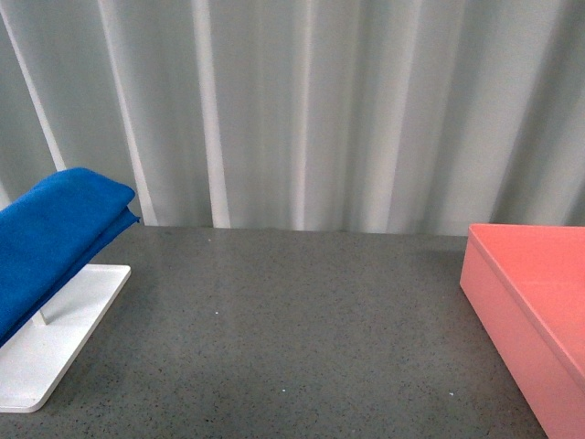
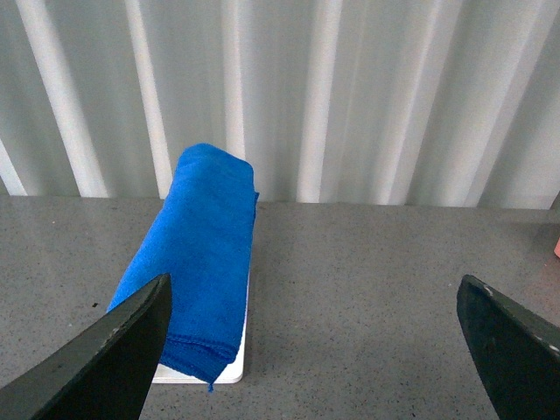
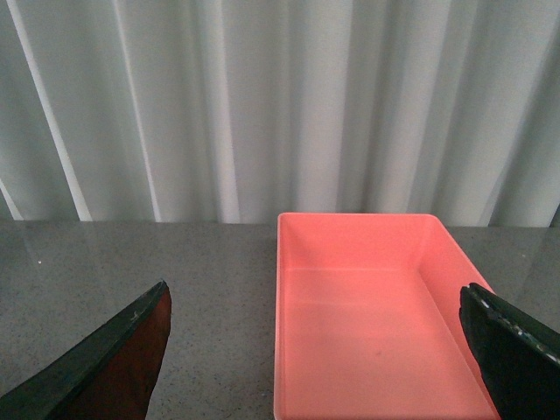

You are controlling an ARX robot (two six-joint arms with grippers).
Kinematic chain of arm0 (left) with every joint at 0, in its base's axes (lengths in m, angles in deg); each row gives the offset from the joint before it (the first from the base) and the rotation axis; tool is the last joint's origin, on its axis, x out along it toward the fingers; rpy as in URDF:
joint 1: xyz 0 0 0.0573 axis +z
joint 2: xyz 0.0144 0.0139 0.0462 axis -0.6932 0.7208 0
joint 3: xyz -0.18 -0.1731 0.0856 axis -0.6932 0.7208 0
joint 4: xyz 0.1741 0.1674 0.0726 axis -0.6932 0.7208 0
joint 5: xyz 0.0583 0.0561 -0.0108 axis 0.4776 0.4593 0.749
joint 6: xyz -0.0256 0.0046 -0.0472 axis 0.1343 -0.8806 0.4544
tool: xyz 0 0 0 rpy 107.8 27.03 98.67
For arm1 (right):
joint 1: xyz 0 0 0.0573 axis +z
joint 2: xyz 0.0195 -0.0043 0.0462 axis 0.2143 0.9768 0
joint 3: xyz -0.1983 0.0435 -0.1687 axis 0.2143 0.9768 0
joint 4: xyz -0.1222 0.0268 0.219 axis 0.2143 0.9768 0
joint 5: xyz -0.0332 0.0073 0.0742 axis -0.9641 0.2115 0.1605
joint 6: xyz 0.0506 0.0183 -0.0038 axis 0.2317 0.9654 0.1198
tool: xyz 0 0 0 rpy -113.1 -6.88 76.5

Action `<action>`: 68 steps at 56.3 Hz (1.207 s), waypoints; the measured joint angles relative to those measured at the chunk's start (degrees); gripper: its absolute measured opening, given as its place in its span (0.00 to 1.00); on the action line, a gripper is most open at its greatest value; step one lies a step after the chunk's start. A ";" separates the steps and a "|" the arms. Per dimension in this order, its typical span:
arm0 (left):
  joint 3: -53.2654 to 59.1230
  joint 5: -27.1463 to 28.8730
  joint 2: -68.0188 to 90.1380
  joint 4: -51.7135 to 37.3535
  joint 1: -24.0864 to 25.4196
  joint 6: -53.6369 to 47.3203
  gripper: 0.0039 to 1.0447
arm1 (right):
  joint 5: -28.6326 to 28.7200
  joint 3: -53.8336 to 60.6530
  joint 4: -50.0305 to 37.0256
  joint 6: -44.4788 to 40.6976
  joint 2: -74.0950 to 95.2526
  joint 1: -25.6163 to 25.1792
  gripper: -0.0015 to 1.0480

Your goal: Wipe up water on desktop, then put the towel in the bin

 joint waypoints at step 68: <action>-31.23 -11.98 52.19 -1.84 -5.20 -3.58 0.94 | 0.00 0.00 0.00 -0.02 0.00 0.02 0.93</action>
